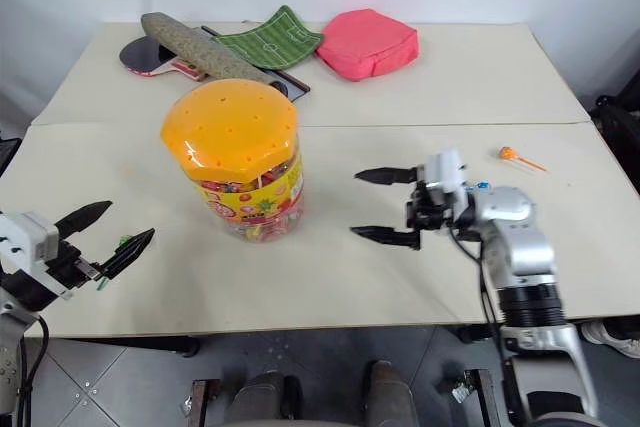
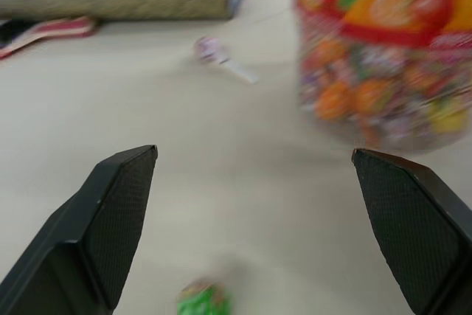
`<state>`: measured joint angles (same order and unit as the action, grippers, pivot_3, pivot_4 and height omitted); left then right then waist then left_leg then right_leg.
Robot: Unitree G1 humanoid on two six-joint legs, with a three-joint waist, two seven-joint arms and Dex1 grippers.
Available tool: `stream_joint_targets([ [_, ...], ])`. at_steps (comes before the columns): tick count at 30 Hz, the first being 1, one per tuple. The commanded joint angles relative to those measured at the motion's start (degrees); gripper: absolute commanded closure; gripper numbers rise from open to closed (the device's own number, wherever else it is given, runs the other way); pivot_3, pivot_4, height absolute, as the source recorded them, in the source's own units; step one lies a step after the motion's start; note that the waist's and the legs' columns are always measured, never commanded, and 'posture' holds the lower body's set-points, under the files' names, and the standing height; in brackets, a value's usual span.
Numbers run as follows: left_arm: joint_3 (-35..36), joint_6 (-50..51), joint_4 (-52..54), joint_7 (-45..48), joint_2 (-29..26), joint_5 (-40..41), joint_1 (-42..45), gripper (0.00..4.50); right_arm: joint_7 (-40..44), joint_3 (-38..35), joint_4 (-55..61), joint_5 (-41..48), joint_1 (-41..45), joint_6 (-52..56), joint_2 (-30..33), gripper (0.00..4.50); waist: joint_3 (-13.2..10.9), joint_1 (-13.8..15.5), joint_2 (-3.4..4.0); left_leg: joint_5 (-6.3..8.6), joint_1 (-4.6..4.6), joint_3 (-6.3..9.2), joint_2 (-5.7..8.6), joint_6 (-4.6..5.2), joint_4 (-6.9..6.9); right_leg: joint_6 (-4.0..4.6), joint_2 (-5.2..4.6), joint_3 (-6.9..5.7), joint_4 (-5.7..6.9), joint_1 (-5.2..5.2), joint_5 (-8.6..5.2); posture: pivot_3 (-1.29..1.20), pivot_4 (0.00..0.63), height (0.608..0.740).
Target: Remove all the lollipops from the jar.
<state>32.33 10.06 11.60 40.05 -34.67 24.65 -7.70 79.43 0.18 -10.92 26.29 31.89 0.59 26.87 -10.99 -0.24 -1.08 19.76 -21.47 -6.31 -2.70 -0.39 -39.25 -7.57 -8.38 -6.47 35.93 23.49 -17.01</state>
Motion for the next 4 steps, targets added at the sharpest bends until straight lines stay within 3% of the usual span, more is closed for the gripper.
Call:
stream_joint_targets([
  [1, -1.6, 1.6, 6.2, -5.2, 2.6, -1.1, -2.1, 0.0, -3.5, -0.6, -7.2, -4.1, 0.5, -11.3, -3.2, 0.02, 0.0, 0.1, -0.05, 0.01, 0.0, 0.0, 0.0, 0.02, 0.0, -0.01, -0.01, -0.01, 0.0, -0.01, 0.01, 0.0, 0.15, 0.74],
  [4, -2.5, 2.3, 8.9, -8.7, 4.1, -3.2, -4.0, 0.0, -5.1, -0.4, -10.0, -6.7, -0.8, -17.2, -4.8, 0.02, 0.0, 0.0, -0.06, 0.01, 0.01, 0.01, -0.02, 0.01, 0.0, 0.0, 0.0, -0.04, 0.02, 0.0, 0.0, 0.0, 0.15, 0.74],
])
